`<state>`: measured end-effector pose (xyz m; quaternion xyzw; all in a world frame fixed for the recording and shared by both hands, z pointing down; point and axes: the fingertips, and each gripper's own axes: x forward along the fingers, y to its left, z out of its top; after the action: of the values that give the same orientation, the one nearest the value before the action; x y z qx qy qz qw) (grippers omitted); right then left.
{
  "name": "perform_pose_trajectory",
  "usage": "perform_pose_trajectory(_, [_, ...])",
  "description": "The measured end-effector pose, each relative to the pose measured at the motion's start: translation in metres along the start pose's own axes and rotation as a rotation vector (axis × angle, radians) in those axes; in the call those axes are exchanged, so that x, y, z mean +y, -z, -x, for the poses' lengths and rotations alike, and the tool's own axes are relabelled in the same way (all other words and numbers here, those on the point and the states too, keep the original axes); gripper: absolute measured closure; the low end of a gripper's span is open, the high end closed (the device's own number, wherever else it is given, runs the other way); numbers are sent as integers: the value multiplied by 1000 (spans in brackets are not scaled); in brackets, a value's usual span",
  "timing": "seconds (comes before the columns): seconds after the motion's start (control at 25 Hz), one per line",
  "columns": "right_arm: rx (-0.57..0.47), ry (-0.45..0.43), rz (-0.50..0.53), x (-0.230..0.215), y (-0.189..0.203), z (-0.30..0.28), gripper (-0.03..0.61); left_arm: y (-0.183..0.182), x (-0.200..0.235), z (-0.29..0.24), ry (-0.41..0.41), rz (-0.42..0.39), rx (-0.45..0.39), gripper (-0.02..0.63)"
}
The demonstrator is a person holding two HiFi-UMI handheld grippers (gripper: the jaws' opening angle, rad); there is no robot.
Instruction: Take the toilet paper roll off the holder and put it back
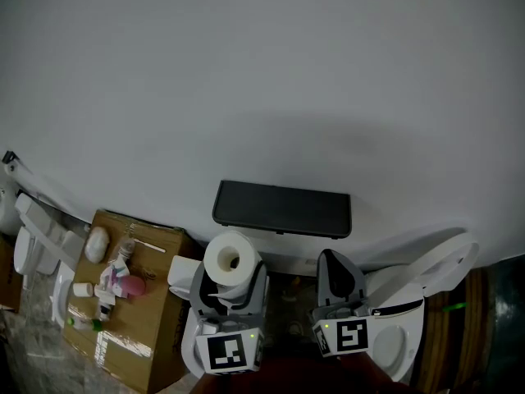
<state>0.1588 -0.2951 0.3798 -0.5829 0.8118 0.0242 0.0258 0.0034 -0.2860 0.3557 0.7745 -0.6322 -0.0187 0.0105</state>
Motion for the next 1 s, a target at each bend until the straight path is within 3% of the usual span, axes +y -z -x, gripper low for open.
perform_pose_trajectory(0.28, [26, -22, 22, 7, 8, -1, 563, 33, -2, 1, 9, 17, 53, 213])
perform_pose_trajectory(0.44, [23, -26, 25, 8, 6, -4, 563, 34, -1, 1, 2, 46, 47, 213])
perform_pose_trajectory(1.0, [31, -32, 27, 11, 7, -9, 563, 30, -3, -2, 5, 14, 27, 213])
